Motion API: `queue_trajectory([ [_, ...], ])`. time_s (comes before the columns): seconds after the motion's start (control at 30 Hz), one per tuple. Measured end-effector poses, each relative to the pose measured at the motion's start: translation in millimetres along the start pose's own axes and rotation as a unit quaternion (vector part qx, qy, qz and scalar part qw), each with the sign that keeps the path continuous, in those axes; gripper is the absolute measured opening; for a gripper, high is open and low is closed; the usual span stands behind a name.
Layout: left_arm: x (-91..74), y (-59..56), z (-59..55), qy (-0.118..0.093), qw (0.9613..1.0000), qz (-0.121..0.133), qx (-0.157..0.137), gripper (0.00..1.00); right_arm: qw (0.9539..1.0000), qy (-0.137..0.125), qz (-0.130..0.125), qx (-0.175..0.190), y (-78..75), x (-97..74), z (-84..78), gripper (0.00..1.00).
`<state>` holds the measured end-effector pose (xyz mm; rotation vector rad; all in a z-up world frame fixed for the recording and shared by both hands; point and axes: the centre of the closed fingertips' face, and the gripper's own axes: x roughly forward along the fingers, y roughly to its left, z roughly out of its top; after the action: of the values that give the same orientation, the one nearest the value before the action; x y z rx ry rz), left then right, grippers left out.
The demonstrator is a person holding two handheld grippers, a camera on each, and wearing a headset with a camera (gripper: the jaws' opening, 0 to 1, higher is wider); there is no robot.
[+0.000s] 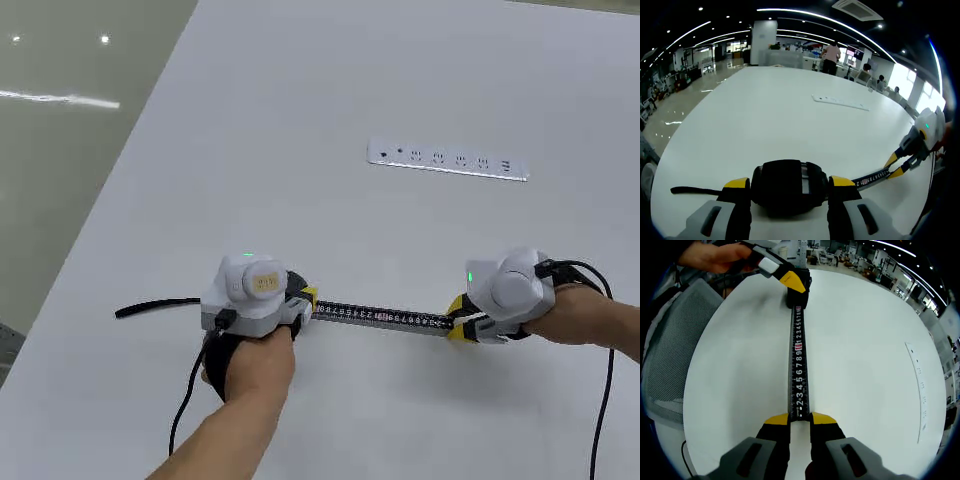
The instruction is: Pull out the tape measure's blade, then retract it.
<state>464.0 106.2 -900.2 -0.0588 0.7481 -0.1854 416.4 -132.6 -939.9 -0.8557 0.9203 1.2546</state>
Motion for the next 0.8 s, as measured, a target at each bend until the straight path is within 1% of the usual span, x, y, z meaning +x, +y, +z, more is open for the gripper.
queue_trajectory([
  [0.27, -0.5, -0.2, -0.1, 0.000, 1.0000, -0.001, 0.000, 0.58, 1.0000, -0.001, -0.003, -0.001, -0.2, 1.0, 3.2, 0.14],
  [0.63, -0.8, -0.2, 0.4, -0.001, 1.0000, -0.003, -0.002, 0.58, 0.9999, -0.007, -0.007, -0.003, -0.5, 5.0, 13.6, 0.14],
  [0.77, -0.7, -0.3, 0.6, -0.001, 1.0000, -0.003, -0.001, 0.58, 0.9999, -0.010, -0.006, 0.000, -0.3, 6.9, 18.5, 0.14],
  [0.8, -0.7, -0.3, 0.6, -0.001, 1.0000, -0.004, -0.001, 0.58, 0.9999, -0.011, -0.005, 0.009, -0.9, 7.7, 19.7, 0.14],
])
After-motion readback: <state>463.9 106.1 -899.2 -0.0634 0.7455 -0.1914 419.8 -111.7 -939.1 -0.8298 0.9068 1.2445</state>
